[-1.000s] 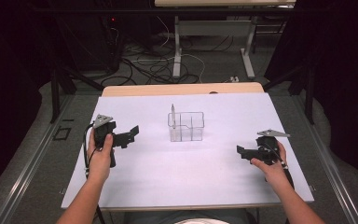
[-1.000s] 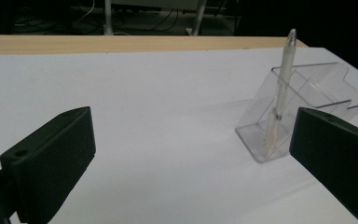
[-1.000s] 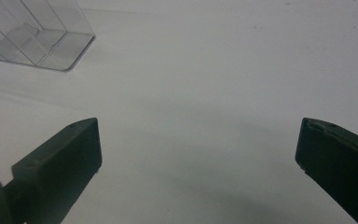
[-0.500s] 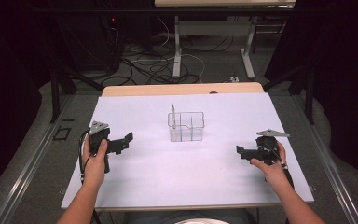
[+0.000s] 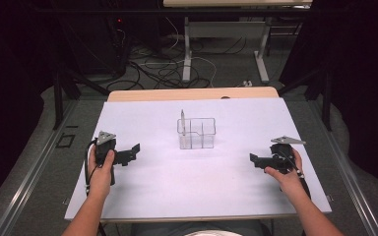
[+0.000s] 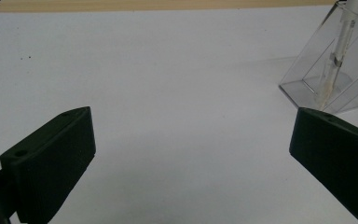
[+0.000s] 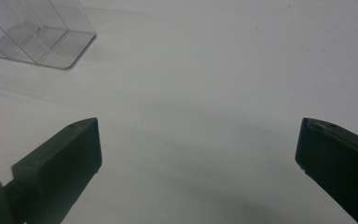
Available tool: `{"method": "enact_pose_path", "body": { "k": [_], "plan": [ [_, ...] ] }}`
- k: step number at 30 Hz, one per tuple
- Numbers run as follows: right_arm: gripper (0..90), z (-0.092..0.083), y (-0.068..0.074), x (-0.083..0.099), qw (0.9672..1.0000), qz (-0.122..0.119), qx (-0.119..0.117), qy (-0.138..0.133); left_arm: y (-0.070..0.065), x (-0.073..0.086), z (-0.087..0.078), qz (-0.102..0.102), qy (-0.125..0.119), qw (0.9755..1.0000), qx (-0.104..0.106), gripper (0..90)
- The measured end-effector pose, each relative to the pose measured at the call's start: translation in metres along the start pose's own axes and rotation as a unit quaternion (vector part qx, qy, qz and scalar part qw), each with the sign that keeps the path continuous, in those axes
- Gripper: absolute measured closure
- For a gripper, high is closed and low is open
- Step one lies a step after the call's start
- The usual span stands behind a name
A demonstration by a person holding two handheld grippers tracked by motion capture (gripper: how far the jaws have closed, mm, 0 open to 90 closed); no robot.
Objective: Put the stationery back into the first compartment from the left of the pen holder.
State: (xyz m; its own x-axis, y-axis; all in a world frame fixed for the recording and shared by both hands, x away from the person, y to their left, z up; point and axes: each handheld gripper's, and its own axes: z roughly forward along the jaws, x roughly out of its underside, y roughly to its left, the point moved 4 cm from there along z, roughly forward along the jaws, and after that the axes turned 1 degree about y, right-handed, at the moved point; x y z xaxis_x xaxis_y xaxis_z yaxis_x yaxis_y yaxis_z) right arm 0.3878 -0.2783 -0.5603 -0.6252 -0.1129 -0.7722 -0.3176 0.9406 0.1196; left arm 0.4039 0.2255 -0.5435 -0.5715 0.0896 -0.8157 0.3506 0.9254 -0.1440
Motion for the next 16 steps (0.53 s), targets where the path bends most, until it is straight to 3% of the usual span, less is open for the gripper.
{"method": "enact_pose_path", "body": {
  "k": [5, 16],
  "plan": [
    [0.0, -0.0006, -0.0003, 0.0001, 1.0, 0.001, 0.002, 0.0, -0.0015, 0.002, 0.0026, 0.013, 0.007, 0.9999, -0.005, 0.0],
    [0.0, -0.0016, -0.0021, 0.0017, 1.0, 0.004, 0.003, 0.003, -0.0061, 0.002, 0.0076, 0.02, 0.014, 0.9997, -0.002, 0.0]
  ]
}}
